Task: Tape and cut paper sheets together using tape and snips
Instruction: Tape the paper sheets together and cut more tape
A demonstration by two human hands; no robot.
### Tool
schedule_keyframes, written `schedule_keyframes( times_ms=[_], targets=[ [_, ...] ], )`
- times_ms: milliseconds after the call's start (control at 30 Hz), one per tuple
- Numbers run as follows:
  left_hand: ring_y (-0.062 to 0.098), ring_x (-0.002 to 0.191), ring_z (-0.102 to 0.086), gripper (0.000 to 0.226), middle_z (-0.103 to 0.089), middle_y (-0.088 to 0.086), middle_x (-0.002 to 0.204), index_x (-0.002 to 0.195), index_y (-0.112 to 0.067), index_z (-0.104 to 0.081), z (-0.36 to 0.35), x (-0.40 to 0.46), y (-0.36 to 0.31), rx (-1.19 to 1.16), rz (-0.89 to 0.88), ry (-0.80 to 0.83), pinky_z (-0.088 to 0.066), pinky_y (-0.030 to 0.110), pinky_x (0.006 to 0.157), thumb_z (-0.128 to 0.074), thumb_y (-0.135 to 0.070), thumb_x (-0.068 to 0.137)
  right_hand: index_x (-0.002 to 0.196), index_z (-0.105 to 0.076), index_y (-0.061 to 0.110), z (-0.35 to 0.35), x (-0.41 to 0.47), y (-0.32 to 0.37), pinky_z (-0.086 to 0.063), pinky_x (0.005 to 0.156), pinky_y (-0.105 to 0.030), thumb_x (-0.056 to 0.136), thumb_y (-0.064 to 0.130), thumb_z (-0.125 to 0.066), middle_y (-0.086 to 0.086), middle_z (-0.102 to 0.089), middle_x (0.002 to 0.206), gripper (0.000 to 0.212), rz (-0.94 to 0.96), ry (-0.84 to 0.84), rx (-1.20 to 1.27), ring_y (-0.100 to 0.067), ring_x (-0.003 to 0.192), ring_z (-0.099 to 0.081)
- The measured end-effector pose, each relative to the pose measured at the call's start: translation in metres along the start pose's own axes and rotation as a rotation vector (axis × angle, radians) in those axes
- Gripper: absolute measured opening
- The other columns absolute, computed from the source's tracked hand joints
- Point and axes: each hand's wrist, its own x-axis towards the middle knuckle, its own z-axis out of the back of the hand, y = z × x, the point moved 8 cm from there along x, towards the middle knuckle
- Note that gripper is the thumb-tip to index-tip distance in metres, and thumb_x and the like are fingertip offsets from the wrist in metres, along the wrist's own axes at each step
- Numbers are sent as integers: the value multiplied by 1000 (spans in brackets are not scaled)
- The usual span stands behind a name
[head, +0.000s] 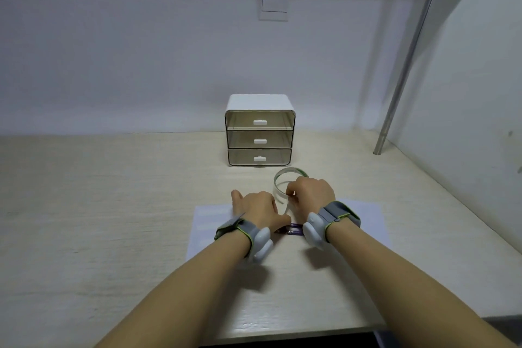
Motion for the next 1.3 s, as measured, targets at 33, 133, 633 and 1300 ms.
schedule_keyframes(
  times_ms=[33, 133, 633, 1300],
  targets=[
    [21, 79, -64, 22, -66, -5, 67, 64, -26, -55, -1, 0, 3, -61, 17, 13, -23, 36, 80, -55, -47, 67, 96, -66, 18, 0, 0, 0, -28, 69, -30, 87, 12, -43, -4, -64, 102, 25, 3, -19, 3, -25, 76, -47],
    [23, 83, -62, 21, -62, -7, 58, 57, -26, -56, -10, 0, 12, -234, 64, 90, -20, 33, 74, -57, -47, 64, 102, -65, 18, 4, 0, -3, -34, 71, -32, 92, 16, -44, -4, -62, 108, 24, 1, -55, 37, -31, 90, -59],
    [19, 85, -66, 16, -75, -3, 85, 83, -23, -77, 27, -3, 22, -435, 15, -225, -45, 39, 91, -64, -31, 85, 102, -66, 16, 3, -2, -18, -41, 76, -31, 93, 23, -51, -5, -67, 107, 19, -52, 63, 153, -29, 98, -61],
    [22, 92, -65, 37, -71, 2, 88, 107, -22, -67, 19, -5, 60, -513, 192, -99, -43, 25, 75, -78, -29, 72, 105, -63, 12, 14, -28, -13, -42, 79, -28, 81, 27, -66, -2, -55, 104, 28, 43, 154, 233, -23, 97, -56]
  ],
)
